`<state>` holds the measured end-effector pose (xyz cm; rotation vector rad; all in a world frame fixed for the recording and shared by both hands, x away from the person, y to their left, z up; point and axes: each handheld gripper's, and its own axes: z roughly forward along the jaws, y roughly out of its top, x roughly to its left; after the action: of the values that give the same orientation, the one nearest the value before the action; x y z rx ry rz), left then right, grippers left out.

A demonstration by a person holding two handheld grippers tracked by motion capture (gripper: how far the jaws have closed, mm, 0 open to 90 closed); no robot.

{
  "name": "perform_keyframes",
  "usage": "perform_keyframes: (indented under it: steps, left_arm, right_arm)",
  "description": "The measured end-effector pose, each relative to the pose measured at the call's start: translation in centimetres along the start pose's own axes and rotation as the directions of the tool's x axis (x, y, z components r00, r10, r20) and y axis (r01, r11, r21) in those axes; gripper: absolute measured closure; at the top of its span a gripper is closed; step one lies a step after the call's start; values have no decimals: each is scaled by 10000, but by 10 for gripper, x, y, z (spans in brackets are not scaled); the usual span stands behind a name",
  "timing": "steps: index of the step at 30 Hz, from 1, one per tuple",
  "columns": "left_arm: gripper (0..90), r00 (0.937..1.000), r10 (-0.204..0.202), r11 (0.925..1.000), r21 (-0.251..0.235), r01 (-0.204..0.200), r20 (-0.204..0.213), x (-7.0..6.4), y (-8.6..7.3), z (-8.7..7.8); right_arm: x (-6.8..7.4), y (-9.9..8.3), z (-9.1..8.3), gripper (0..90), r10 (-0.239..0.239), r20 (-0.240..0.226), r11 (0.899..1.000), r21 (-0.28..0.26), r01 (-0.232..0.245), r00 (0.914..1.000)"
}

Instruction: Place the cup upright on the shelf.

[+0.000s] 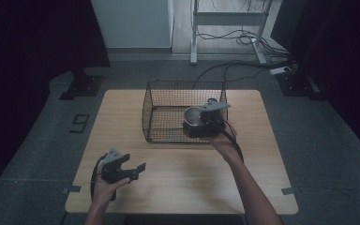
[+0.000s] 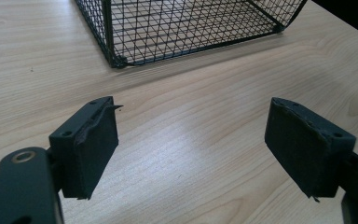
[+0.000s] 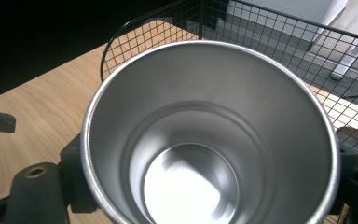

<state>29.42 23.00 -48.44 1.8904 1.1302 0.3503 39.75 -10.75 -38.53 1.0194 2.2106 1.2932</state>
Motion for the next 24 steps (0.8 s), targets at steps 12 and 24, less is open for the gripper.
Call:
perform_keyframes:
  steps: [12,24]
  left_arm:
    - [174,9999,28,10000,-64,-27,103,-1,1,-2]
    - [174,9999,-57,9999,-151,58,114,1,1,-4]
  right_arm:
    - [-8,16,12,184,-58,123,9999,140,56,9999]
    - [-18,25,25,184,17,282,9994,339,-27,9996]
